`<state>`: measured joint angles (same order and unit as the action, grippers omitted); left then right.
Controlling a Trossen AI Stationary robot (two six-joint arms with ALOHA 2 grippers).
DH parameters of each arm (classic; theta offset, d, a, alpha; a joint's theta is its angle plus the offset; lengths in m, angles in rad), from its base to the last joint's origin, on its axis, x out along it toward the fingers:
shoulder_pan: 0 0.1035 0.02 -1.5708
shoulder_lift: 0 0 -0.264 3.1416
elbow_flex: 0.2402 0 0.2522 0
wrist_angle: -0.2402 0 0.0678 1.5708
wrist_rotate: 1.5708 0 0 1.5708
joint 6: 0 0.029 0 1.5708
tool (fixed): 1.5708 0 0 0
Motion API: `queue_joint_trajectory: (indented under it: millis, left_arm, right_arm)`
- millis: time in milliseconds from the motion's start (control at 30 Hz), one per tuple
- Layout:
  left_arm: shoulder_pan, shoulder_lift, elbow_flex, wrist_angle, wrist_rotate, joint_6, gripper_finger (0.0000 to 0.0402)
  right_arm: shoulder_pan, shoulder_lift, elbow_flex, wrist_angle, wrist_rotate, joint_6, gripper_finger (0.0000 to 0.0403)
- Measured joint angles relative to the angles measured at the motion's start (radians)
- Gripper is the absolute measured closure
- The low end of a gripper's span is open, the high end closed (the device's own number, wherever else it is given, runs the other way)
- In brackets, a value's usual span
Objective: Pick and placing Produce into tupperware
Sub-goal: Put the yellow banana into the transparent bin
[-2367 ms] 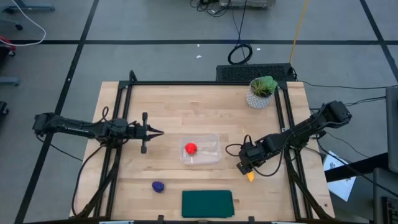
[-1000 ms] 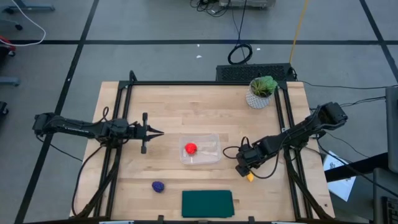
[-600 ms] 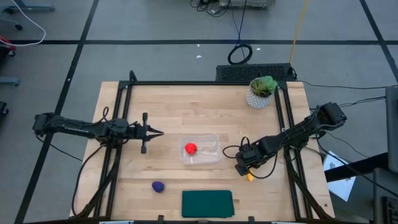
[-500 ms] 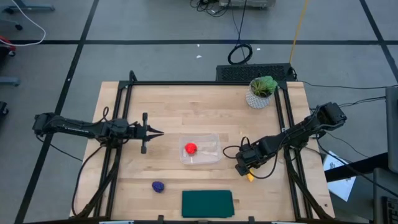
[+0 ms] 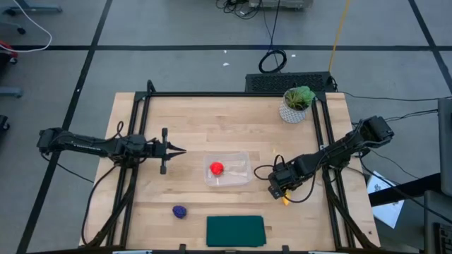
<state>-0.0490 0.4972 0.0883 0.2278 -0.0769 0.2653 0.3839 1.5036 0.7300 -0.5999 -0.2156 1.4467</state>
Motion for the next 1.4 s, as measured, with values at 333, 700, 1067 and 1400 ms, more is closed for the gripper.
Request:
queue_joint_trajectory:
  millis: [333, 700, 1067, 1400]
  left_arm:
    - [0.0, 0.0, 0.0, 0.0, 0.0, 0.0, 0.0376]
    - [0.0, 0.0, 0.0, 0.0, 0.0, 0.0, 0.0376]
    - [0.0, 0.0, 0.0, 0.001, 0.0, 0.0, 0.0376]
    - [0.0, 0.0, 0.0, 0.001, 0.0, 0.0, 0.0376]
  right_arm:
    - [-0.003, 0.0, 0.023, -0.002, -0.002, -0.016, 0.0254]
    - [-0.015, -0.005, 0.079, -0.059, -0.019, -0.052, 0.0249]
    - [-0.049, -0.01, 0.126, -0.079, -0.027, -0.134, 0.0248]
    - [-0.077, -0.01, 0.177, -0.104, 0.012, -0.225, 0.0248]
